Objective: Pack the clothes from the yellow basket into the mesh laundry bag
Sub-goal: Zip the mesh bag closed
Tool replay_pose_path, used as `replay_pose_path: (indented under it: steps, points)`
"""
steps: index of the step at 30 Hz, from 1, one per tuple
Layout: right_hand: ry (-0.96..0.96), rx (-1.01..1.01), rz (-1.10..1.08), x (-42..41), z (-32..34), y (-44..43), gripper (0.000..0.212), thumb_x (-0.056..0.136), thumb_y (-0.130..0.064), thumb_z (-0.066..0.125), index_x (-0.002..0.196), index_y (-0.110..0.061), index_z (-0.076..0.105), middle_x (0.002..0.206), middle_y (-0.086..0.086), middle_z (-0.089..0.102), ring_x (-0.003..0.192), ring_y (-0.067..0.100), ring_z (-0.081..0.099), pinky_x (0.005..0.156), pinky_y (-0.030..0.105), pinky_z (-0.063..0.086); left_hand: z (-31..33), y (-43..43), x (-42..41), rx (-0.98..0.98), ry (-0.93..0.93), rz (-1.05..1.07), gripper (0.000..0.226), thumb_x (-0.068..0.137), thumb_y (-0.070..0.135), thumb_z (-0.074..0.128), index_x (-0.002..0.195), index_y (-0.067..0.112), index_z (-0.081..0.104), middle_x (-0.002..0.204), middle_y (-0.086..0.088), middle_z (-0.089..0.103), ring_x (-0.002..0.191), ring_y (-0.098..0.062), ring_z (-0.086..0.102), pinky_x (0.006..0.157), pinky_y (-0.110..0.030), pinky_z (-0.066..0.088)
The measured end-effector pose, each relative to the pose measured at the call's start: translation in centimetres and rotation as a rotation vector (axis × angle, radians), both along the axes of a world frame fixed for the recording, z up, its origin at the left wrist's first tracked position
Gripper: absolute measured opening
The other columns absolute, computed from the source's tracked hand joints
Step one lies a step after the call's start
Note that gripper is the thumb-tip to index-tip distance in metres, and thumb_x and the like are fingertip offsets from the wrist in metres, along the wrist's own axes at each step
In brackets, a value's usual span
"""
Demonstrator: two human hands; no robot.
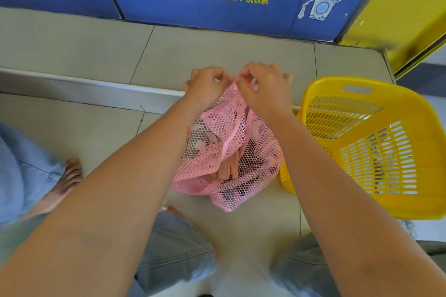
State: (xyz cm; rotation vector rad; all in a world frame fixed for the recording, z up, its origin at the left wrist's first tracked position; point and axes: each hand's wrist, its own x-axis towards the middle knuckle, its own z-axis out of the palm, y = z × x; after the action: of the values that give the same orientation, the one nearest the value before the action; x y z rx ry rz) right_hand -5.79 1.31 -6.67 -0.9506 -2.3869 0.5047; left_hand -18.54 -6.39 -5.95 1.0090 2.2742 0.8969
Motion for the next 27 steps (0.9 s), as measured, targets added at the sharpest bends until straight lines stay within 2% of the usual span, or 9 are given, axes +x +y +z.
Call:
replay_pose_path:
  steps: [3,6,8,11,13,16,20,24,27]
  points:
    - [-0.080,0.018,0.025,0.2,-0.1,0.0,0.020,0.086,-0.045,0.057,0.093,-0.029,0.068,0.088,-0.013,0.069,0.098,0.015,0.052,0.079,0.035,0.027,0.0,-0.3,-0.3,0.043,-0.138,-0.008,0.022,0.101,0.030,0.055,0.094,0.019,0.073,0.120,-0.008,0.071,0.128,-0.033,0.055,0.112,-0.052,0.040]
    - [-0.113,0.042,0.055,0.4,-0.3,-0.2,0.023,0.086,-0.050,0.059,0.093,-0.030,0.068,0.088,-0.015,0.069,0.099,0.014,0.051,0.077,0.035,0.024,-0.1,-0.5,-0.3,0.052,-0.212,0.011,0.029,0.101,0.026,0.054,0.100,0.005,0.074,0.116,-0.017,0.072,0.123,-0.034,0.059,0.109,-0.051,0.044]
    - [-0.125,0.037,0.066,0.5,-0.4,-0.2,0.020,0.087,-0.048,0.060,0.095,-0.031,0.068,0.090,-0.016,0.069,0.101,0.014,0.051,0.076,0.035,0.023,0.0,-0.6,-0.1,0.055,-0.229,0.007,0.029,0.102,0.026,0.054,0.099,0.006,0.075,0.114,-0.018,0.072,0.120,-0.032,0.060,0.107,-0.049,0.047]
    - [-0.059,-0.119,0.044,0.5,-0.7,-0.1,0.011,0.090,-0.038,0.063,0.097,-0.032,0.069,0.088,-0.019,0.065,0.103,0.015,0.053,0.080,0.036,0.027,-0.1,-0.6,-0.1,0.063,-0.259,0.014,0.027,0.102,0.027,0.053,0.095,0.010,0.074,0.110,-0.013,0.072,0.107,-0.027,0.065,0.103,-0.045,0.051]
    - [-0.017,-0.253,0.012,0.4,-0.9,-0.1,0.006,0.090,-0.035,0.064,0.094,-0.033,0.068,0.086,-0.019,0.063,0.101,0.015,0.056,0.086,0.039,0.033,-0.3,-0.6,-0.2,0.073,-0.274,0.023,0.030,0.103,0.027,0.053,0.098,0.005,0.073,0.110,-0.014,0.072,0.098,-0.025,0.065,0.095,-0.039,0.051]
    - [-0.013,-0.344,-0.048,0.2,-0.9,-0.4,0.014,0.086,-0.048,0.064,0.087,-0.033,0.061,0.085,-0.017,0.064,0.098,0.014,0.057,0.088,0.040,0.036,-0.5,-0.5,-0.3,0.079,-0.266,0.022,0.036,0.104,0.025,0.051,0.105,-0.006,0.067,0.099,-0.008,0.063,0.088,-0.016,0.051,0.080,-0.032,0.043]
    - [-0.061,-0.239,-0.029,0.2,-1.4,-0.7,0.015,0.090,-0.046,0.061,0.093,-0.032,0.066,0.096,-0.014,0.061,0.100,0.015,0.051,0.079,0.036,0.028,-0.4,-0.7,-0.2,0.076,-0.285,-0.001,0.026,0.105,0.024,0.049,0.087,0.009,0.061,0.077,-0.003,0.046,0.075,-0.016,0.039,0.069,-0.031,0.032]
    - [-0.085,-0.195,-0.013,0.4,-1.6,-0.7,0.012,0.095,-0.033,0.056,0.095,-0.029,0.067,0.091,-0.018,0.055,0.098,0.015,0.048,0.077,0.035,0.024,-0.5,-0.6,-0.2,0.044,-0.267,-0.011,0.028,0.107,0.027,0.045,0.088,0.013,0.060,0.086,-0.003,0.049,0.079,-0.017,0.043,0.075,-0.029,0.035]
    - [-0.079,-0.208,-0.026,0.3,-1.2,-0.6,0.014,0.097,-0.030,0.052,0.089,-0.027,0.064,0.087,-0.016,0.054,0.095,0.014,0.045,0.076,0.035,0.026,-0.5,-0.5,-0.1,-0.002,-0.261,-0.025,0.035,0.107,0.034,0.042,0.080,0.018,0.056,0.095,-0.006,0.048,0.094,-0.020,0.045,0.083,-0.032,0.041]
